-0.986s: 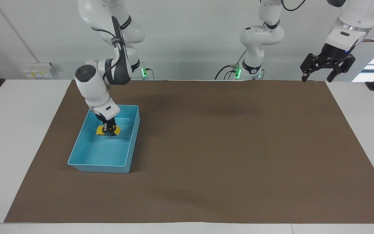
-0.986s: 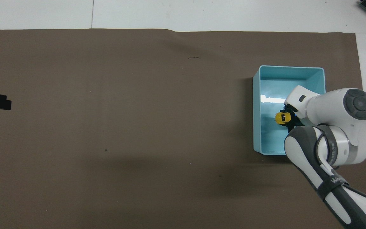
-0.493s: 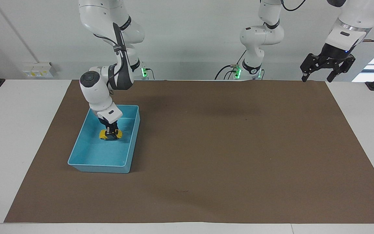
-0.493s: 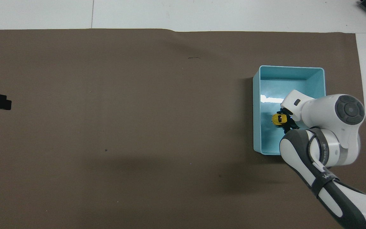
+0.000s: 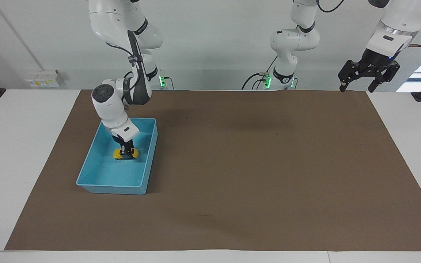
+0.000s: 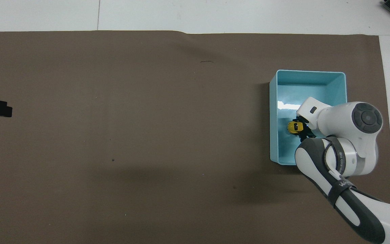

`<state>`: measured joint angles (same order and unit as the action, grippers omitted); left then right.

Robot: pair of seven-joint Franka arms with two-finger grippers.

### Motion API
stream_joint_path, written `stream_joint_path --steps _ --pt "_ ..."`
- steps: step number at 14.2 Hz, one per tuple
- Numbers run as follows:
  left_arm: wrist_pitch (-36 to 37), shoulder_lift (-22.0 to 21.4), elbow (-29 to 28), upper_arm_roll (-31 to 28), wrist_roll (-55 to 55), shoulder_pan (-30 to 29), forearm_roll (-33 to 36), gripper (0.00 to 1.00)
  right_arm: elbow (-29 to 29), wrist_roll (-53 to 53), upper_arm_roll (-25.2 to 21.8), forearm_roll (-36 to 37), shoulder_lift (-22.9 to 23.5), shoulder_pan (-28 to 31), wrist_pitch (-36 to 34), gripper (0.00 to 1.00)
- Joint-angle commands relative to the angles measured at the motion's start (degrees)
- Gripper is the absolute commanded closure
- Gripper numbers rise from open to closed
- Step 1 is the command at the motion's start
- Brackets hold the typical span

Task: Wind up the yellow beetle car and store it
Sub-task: 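Lower the car into the blue box and open the right gripper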

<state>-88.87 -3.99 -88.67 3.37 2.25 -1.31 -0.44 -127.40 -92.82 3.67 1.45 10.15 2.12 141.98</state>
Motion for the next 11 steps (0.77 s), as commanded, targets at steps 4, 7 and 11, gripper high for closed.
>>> stream_joint_path --steps 4,7,11 --pt "0.6 -0.8 -0.7 0.5 -0.1 -1.0 -0.8 0.0 -0.2 -0.5 0.4 0.7 -0.1 0.9 0.7 0.24" --pt "0.6 -0.8 -0.7 0.5 -0.1 -1.0 -0.8 0.0 0.3 -0.5 0.4 0.7 0.0 0.8 0.2 0.15" --pt "0.6 -0.8 -0.7 0.5 -0.1 -0.9 -0.8 0.0 3.5 -0.7 0.5 0.5 -0.9 0.3 -5.1 0.13"
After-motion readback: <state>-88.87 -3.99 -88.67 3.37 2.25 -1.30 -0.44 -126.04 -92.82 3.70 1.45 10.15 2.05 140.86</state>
